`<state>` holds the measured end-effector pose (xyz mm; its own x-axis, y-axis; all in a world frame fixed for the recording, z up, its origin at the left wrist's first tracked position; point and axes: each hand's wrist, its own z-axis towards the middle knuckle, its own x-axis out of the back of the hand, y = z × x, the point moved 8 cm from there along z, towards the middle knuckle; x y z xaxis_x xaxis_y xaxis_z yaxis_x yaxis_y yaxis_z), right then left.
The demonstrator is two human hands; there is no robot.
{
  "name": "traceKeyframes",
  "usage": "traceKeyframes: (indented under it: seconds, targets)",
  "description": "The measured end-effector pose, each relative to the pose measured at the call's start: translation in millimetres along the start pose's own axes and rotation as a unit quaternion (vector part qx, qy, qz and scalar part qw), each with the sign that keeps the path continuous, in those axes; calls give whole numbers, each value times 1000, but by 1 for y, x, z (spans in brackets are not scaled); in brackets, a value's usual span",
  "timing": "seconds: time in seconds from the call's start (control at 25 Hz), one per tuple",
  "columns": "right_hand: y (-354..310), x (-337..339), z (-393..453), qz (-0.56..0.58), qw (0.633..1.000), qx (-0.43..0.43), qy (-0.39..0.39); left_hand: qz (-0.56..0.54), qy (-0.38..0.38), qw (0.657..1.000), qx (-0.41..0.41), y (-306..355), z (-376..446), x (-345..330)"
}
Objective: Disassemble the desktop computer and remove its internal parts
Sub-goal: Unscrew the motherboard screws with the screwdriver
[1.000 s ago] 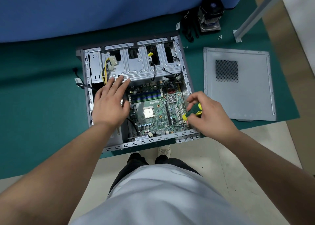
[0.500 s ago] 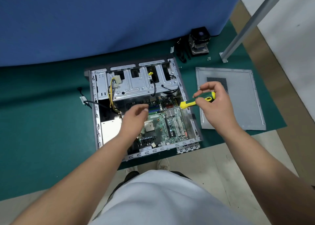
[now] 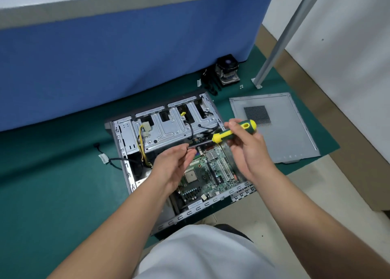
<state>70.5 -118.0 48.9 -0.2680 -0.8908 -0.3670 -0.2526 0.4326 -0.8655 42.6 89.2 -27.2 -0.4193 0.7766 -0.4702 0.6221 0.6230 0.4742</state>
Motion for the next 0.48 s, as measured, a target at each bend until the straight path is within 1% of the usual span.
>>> traceKeyframes:
  seconds: [0.16, 0.24, 0.28, 0.32, 0.4, 0.48]
  targets:
    - [27, -26, 2, -10, 998, -54, 8, 69, -35, 997, -16, 14, -2, -8]
    - [19, -36, 10, 8, 999, -43, -4, 88, -22, 995, -32, 21, 1, -4]
    - [9, -40, 17, 3, 1000, -19, -19, 94, -11, 995, -39, 24, 3, -1]
    - [-3, -43, 25, -20, 999, 8, -32, 100, -5, 994, -44, 26, 6, 0]
    - [-23, -49, 41, -120, 990, 51, -54, 110, -7, 992, -53, 31, 11, -7]
    - [-29, -53, 58, -252, 963, 58, -81, 100, -12, 993, -63, 34, 17, -25]
